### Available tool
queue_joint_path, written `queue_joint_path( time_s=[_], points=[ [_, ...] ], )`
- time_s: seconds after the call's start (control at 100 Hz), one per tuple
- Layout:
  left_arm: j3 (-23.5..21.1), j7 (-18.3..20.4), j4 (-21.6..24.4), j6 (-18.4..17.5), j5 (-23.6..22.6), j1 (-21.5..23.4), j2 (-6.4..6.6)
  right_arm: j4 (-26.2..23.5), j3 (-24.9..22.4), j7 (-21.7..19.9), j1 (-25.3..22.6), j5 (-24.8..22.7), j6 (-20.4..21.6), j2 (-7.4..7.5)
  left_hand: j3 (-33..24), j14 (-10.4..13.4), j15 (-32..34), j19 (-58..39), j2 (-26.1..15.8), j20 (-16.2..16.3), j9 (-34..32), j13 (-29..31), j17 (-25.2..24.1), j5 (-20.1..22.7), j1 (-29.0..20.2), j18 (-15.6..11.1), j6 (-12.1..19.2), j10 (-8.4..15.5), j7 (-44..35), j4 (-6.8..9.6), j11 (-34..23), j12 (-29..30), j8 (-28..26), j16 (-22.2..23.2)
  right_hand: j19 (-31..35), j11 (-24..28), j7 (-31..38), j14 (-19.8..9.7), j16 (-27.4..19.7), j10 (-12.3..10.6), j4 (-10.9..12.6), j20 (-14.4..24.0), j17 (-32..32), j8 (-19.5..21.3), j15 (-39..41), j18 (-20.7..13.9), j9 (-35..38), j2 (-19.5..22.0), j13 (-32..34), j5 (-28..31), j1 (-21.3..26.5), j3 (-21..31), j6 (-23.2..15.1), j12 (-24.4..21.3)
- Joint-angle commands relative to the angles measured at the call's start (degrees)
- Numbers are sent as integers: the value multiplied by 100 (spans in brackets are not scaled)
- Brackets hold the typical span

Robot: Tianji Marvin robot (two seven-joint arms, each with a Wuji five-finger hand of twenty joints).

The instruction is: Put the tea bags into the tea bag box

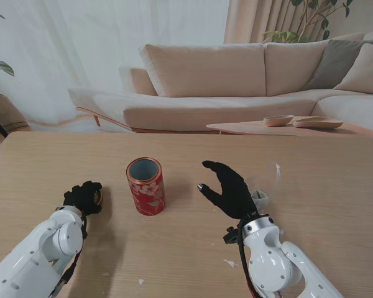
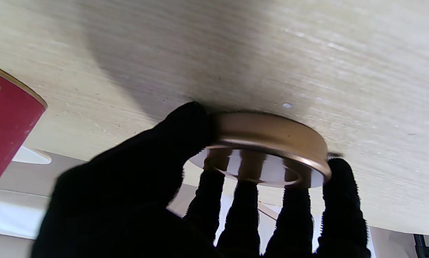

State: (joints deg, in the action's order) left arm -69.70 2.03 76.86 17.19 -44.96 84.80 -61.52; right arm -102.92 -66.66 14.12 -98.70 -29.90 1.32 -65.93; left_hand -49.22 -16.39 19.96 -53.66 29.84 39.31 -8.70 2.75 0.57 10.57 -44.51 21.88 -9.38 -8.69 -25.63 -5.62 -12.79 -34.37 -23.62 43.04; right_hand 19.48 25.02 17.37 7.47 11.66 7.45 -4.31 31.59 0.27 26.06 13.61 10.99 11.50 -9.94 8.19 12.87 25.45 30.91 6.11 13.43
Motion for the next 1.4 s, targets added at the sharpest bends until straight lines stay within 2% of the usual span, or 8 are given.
queue_joint_path(
  time_s=[0.0,0.08,0.11,0.15,0.54,0.9,1.14,1.39],
  points=[
    [-18,84,-81,-17,-19,91,-13,-42,8,-75,-26,12,-18,-52,-385,101,339,-829,59,163,-38,79,208,373,-931,-450,-719,-188,-597,137,-115,-40,-242,148,-60,-22,38,-113,50,-177,259,123,22,37,25,23,-133,248,-193,-63,38,102,36,8],
    [-47,83,-45,-48,-39,109,-11,-42,9,-68,-25,20,-15,-55,-397,68,410,-874,45,166,-48,83,256,545,-995,-452,-822,-216,-601,143,-153,-2,-225,141,-57,-15,44,-107,49,-168,260,128,27,34,27,23,-133,243,-196,-61,41,112,41,11],
    [-59,82,-30,-61,-42,117,-11,-41,11,-64,-25,22,-15,-56,-401,53,450,-903,42,170,-40,90,290,601,-1009,-451,-860,-334,-596,145,-152,22,-217,142,-56,-13,47,-112,50,-171,259,131,27,32,31,23,-135,246,-190,-60,38,114,46,11],
    [-79,75,-7,-77,-42,130,-13,-41,11,-61,-25,23,-13,-56,-387,24,546,-941,26,162,-48,81,313,707,-1039,-448,-911,-359,-559,143,-191,70,-191,132,-55,-12,51,-112,49,-172,259,133,31,30,32,26,-135,246,-193,-58,36,119,49,12],
    [-431,15,353,-417,-145,338,-13,-40,10,-54,-29,62,-9,-62,-438,-47,827,-1058,22,129,-107,98,414,1022,-1137,-417,-1154,-397,-802,156,-396,162,-354,72,-58,3,72,-123,42,-154,256,149,31,9,37,18,-135,248,-192,-61,33,144,78,15],
    [-760,16,711,-706,-163,524,-15,-51,0,-43,-38,99,-2,-69,-452,-79,958,-1094,14,112,-120,93,443,1053,-1153,-377,-1255,-434,-1059,145,-509,229,-626,24,-61,-3,88,-135,33,-141,252,159,32,-7,31,18,-140,247,-193,-59,31,151,97,10],
    [-1167,317,1217,-1055,-224,609,25,-41,-20,-24,-57,127,8,-75,-436,-120,964,-1101,6,110,-127,95,449,1099,-1174,-342,-1295,-462,-1036,147,-542,253,-649,-3,-63,2,98,-140,31,-145,252,165,34,-17,31,16,-138,247,-192,-56,32,159,92,12],
    [-1467,938,1813,-1361,-205,446,100,24,-1,-91,-41,182,77,-65,-418,-146,960,-1105,1,109,-125,112,457,1104,-1192,-323,-1297,-470,-1011,150,-554,277,-660,-21,-65,-8,102,-142,24,-143,250,172,32,-27,17,16,-139,245,-195,-66,30,160,97,6]
  ],
)
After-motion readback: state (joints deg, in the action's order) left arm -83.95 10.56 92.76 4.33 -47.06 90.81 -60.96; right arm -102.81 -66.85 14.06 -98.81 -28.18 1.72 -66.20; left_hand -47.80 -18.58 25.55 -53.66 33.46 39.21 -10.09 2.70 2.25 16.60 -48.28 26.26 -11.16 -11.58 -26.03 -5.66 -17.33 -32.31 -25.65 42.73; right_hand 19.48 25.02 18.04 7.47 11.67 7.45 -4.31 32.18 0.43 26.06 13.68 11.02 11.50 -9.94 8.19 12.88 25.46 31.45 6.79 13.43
